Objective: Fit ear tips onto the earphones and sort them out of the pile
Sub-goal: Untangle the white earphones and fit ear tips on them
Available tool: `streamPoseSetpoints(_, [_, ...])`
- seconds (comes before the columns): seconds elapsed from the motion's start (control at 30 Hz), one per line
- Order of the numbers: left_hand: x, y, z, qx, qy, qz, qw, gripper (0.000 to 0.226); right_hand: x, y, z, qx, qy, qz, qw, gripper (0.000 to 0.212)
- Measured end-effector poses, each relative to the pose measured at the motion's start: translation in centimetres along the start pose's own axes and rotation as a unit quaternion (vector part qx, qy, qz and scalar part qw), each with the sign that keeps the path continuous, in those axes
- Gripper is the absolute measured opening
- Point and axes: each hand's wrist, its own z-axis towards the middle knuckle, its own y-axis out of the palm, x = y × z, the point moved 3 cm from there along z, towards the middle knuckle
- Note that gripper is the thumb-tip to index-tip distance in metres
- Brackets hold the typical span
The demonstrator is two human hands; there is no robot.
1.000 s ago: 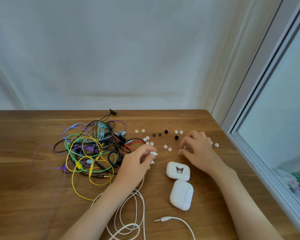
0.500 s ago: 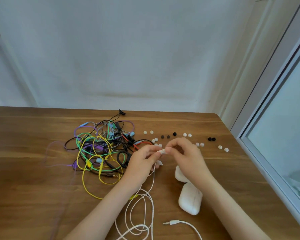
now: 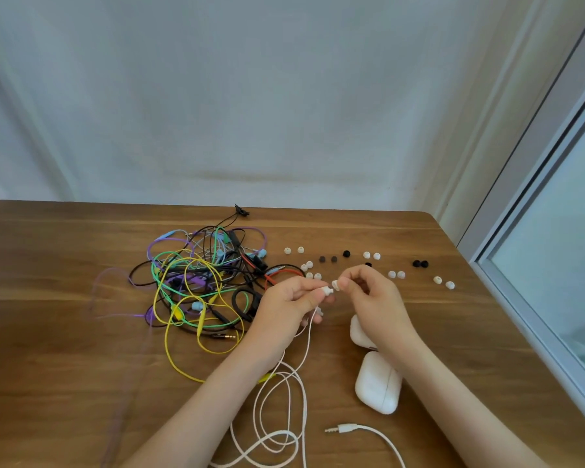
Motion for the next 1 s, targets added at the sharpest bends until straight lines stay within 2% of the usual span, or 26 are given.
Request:
streamPoseSetpoints(0.23, [0.15,-0.01,-0.12,-0.004,-0.003,-0.004,1.000,0.017,-0.02,0.33,0.14,-0.047,0.014,-0.040,0.998,0.017])
streamPoseSetpoints(0.5, [0.16,-0.08,-0.11,-0.009,-0.013,0.020,1.000,0.017,-0.21,0.05,0.06,-0.104,0.065,0.012,0.992,0.026])
streamPoseSetpoints(0.73, [0.08,-0.15,-0.11,-0.014,-0.014,0.025,0.999,0.016,0.00,0.04,0.02,-0.104,0.058,0.005,0.993,0.025])
streamPoseSetpoints(1.0, [-0.27,-0.05,-0.20,0.004,-0.006,0.030,1.000,0.016,0.10,0.54,-0.19,-0.047,0.033,-0.044,0.997,0.019])
